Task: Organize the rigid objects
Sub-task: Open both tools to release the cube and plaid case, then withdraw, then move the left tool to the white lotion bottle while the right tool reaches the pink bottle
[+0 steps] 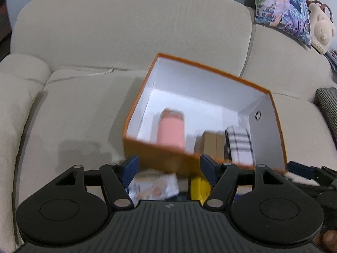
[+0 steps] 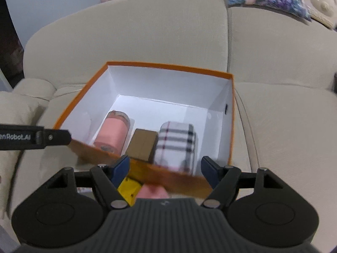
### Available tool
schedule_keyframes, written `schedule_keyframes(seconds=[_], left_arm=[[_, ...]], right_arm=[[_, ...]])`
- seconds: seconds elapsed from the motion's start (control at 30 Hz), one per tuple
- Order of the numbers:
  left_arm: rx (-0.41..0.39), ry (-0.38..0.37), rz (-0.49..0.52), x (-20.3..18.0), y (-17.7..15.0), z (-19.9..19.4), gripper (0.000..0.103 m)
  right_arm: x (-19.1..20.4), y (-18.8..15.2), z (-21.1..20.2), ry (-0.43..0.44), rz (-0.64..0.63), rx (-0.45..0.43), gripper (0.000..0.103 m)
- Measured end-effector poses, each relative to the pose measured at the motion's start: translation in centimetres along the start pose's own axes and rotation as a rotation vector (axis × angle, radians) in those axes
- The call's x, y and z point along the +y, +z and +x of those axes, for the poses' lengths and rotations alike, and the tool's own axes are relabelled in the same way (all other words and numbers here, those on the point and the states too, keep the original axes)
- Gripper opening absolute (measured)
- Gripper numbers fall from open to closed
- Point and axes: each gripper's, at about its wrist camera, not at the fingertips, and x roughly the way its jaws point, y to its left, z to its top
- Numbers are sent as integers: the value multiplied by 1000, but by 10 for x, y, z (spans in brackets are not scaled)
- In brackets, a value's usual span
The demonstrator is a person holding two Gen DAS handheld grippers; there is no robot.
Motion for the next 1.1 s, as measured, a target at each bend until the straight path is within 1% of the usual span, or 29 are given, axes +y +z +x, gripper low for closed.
schedule_keyframes(seconds=[0.13,0.23,0.3,0.47,0.53,0.63,0.73,0.9,1.0,1.1], left_arm=[[23,27,4,6,-22,-3,78],[48,45,-2,13,-34,3,78],[70,61,-6,17,-38,10,78],[94,77,5,25,-42,26,78],[110,75,39,26,-41,36,78],[129,76,145,22,-40,50,78],[144,50,229,17,-37,66,78],[152,-44,306,12,-37,86,78],[153,-72,340,11,-37,93,78],[153,-66,364,12,-37,102,78]], right_arm=[[-14,-22,-14,16,79,-11,77],[-16,-39,-18,42,122,4,77],[-12,-47,-16,69,128,20,77],[-2,-59,-6,84,108,60,78],[-2,-63,-2,83,107,76,79],[-6,-66,1,76,113,90,80],[-13,-69,-1,71,127,97,82],[-15,-69,8,73,132,117,83],[-15,-70,10,81,132,125,83],[-13,-70,12,90,127,126,84]])
